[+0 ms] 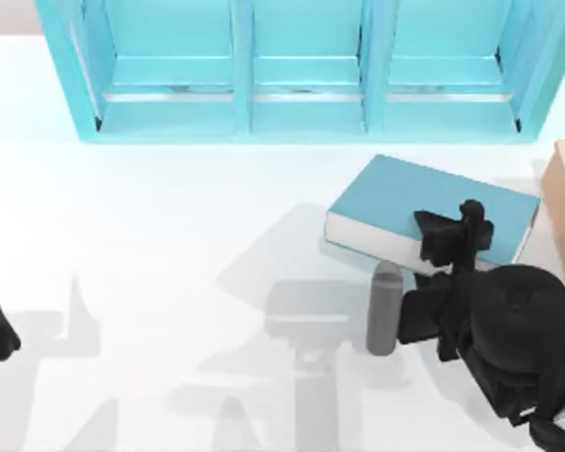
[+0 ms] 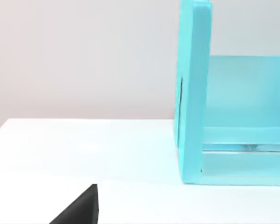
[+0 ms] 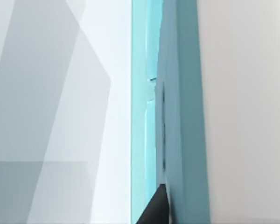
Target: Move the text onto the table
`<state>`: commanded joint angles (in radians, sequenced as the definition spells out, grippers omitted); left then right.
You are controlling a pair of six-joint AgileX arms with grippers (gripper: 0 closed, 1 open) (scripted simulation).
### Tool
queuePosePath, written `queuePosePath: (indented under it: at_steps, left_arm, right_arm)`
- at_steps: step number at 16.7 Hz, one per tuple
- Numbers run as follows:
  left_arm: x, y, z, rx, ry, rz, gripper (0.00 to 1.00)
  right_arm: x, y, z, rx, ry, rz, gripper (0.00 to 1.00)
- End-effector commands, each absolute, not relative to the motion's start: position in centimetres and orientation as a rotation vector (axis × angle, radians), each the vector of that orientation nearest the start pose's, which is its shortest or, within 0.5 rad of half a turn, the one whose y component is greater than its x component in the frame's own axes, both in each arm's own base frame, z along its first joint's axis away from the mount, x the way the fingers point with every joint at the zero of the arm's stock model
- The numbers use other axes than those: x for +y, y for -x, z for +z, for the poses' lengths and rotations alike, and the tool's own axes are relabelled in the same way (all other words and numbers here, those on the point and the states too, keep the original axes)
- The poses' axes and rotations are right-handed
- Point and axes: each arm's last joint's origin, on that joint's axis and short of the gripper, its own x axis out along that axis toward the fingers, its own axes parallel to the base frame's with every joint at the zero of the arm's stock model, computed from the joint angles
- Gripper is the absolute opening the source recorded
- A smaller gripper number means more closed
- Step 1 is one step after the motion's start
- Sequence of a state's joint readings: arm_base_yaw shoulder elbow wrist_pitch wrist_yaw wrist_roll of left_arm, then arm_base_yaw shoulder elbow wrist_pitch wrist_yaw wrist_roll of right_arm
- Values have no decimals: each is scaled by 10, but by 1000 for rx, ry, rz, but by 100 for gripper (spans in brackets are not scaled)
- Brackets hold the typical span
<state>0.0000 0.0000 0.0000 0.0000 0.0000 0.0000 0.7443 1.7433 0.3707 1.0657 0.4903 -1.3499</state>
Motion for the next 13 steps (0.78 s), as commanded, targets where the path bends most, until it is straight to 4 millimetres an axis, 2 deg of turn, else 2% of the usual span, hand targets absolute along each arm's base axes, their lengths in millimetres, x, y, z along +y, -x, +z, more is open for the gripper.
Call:
queuePosePath:
  at_steps: [2, 13]
  left_arm:
    - [-1, -106, 160, 0, 0, 0, 100]
    - [-1, -106, 160, 0, 0, 0, 100]
  right_arm:
    - [172, -207, 102, 25, 1523, 399, 0]
    - [172, -207, 102, 25, 1523, 399, 83]
